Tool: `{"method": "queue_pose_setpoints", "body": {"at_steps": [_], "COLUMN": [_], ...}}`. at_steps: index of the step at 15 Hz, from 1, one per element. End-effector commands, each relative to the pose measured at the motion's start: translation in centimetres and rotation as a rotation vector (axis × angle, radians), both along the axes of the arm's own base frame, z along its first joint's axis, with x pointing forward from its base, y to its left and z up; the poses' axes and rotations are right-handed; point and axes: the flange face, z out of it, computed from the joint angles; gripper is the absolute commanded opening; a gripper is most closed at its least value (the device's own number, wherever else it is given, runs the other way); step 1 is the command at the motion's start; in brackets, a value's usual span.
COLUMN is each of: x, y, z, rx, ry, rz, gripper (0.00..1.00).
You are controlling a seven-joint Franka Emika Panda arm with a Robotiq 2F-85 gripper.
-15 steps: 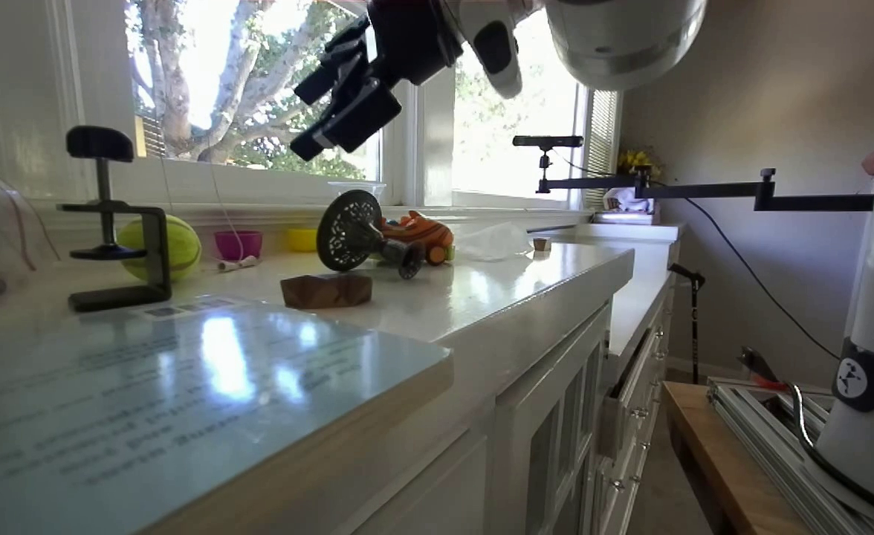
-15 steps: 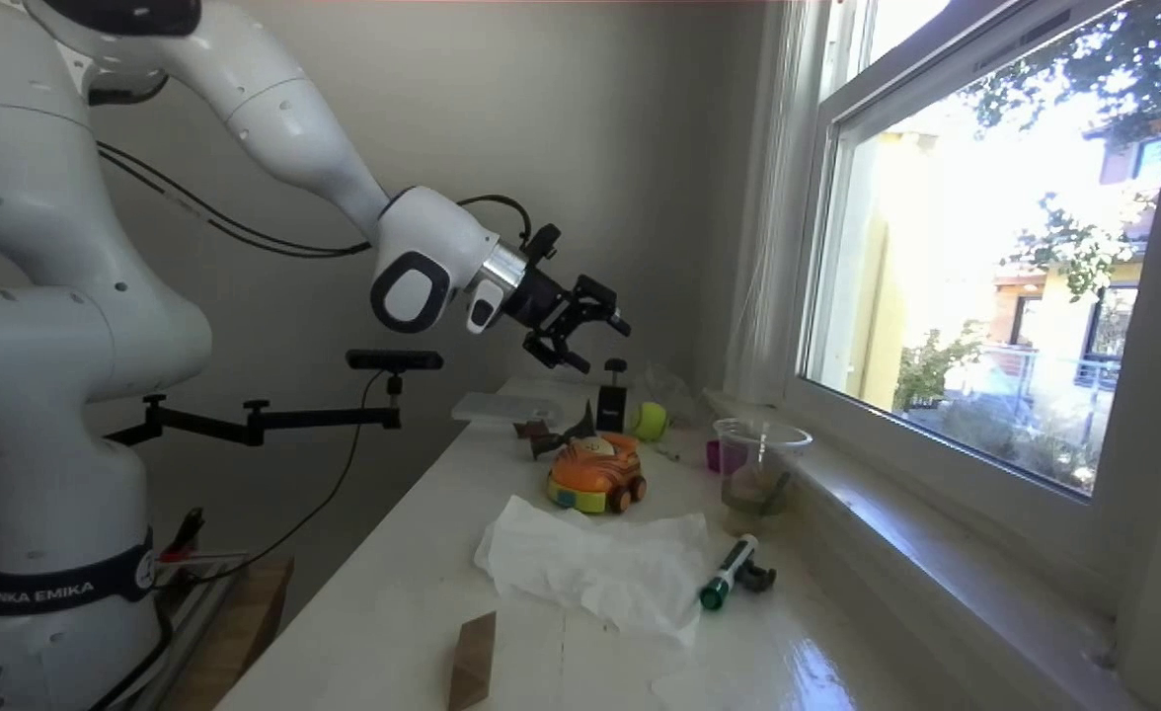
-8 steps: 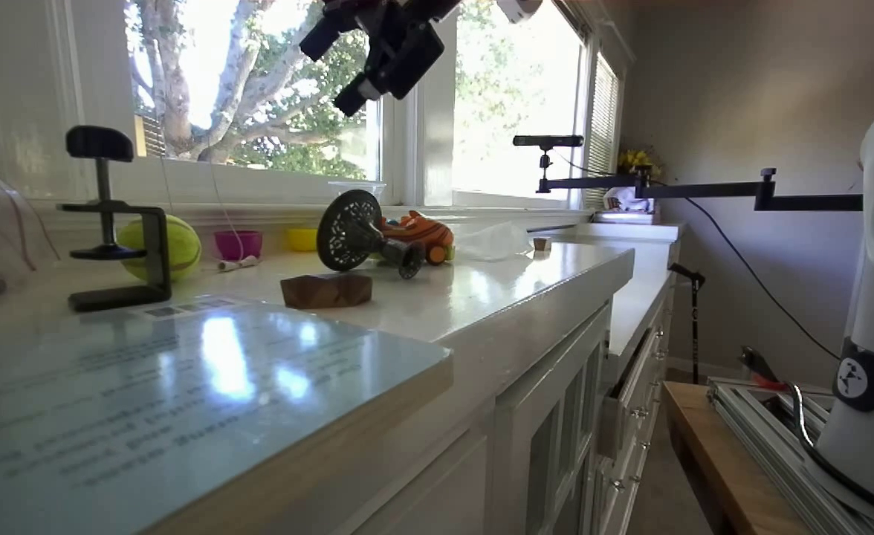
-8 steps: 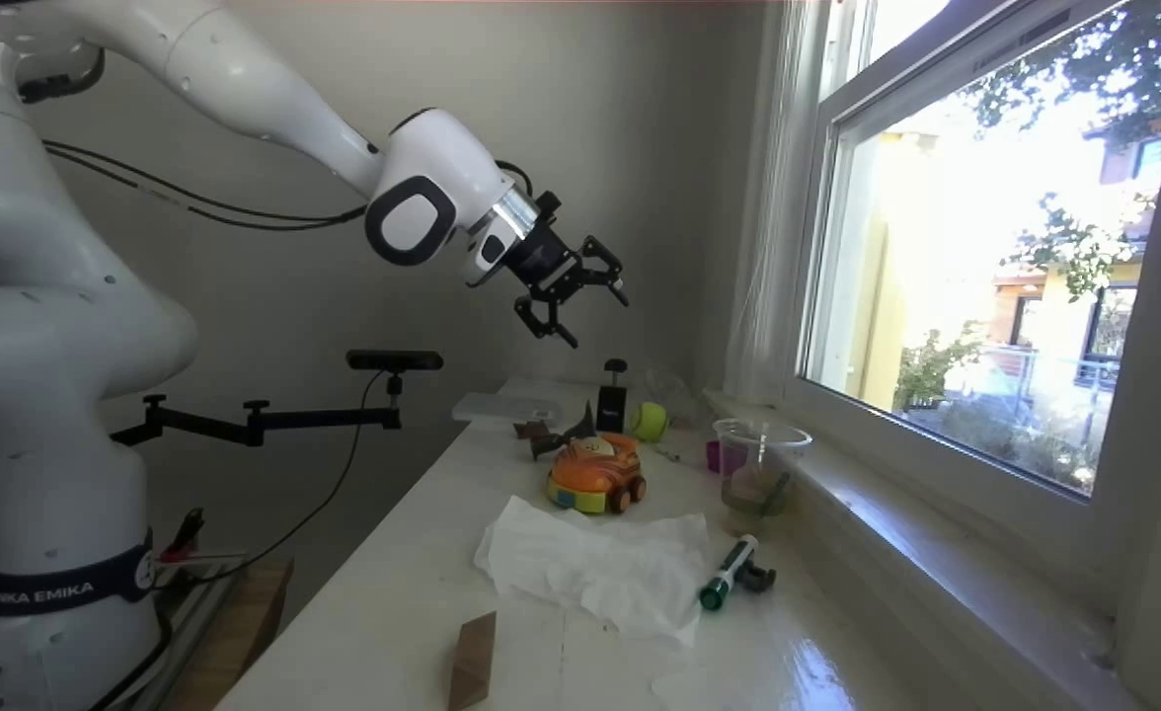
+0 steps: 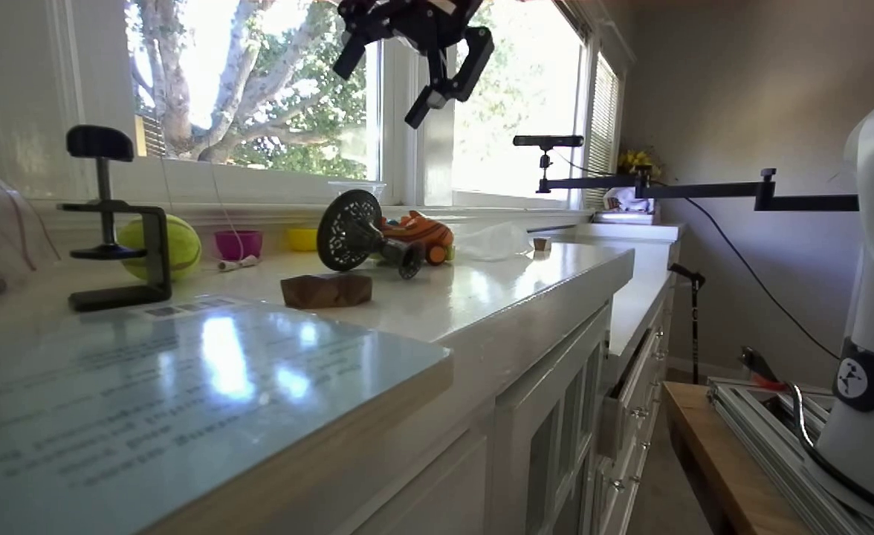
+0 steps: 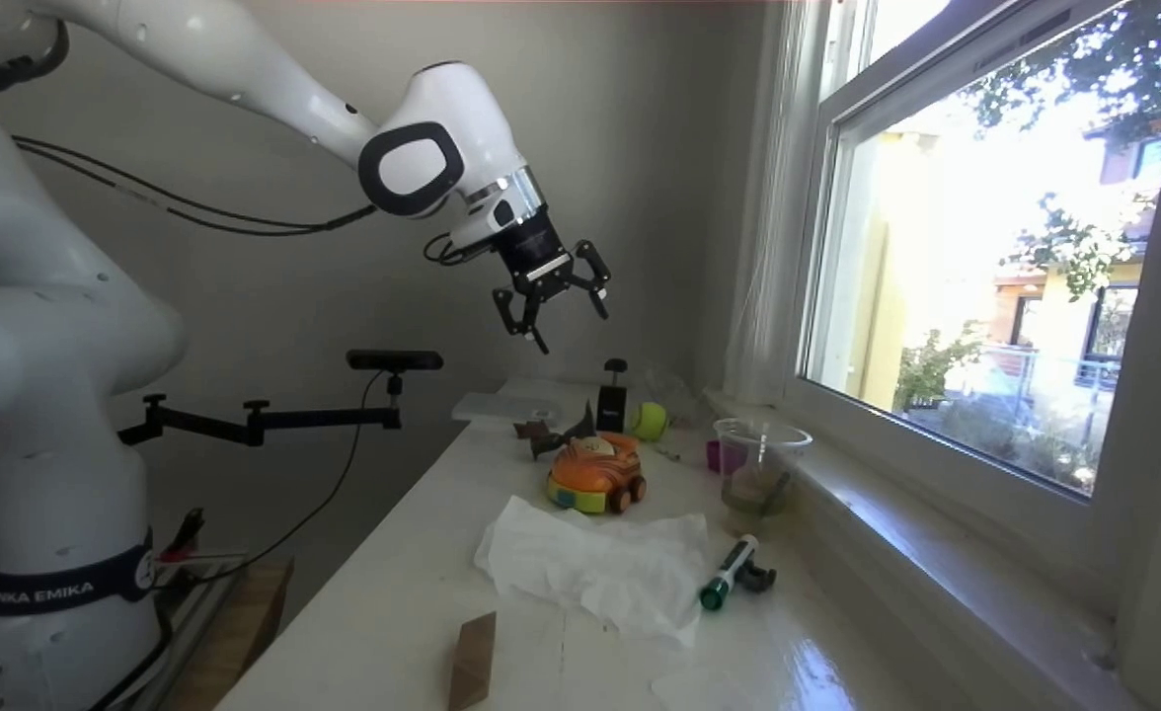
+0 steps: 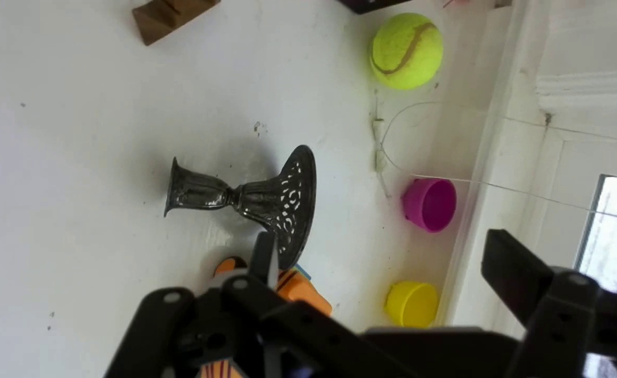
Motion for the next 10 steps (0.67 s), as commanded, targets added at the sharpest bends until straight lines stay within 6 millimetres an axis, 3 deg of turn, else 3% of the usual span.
{"method": "queue_pose_setpoints", "body": {"at_steps": [1, 2, 7, 10], "x": [1.0, 0.2, 0.5, 0.5], "y": [0.3, 0.1, 0.2, -1.4], "z": [0.6, 0.4, 0.0, 0.3], "rx": [-0.144, -0.074, -0.123, -0.240], "ry": [0.001, 0.006, 0.010, 0.107], "rz": [0.140, 0.077, 0.122, 0.288], "gripper": [1.00, 1.00, 1.00, 1.00]}}
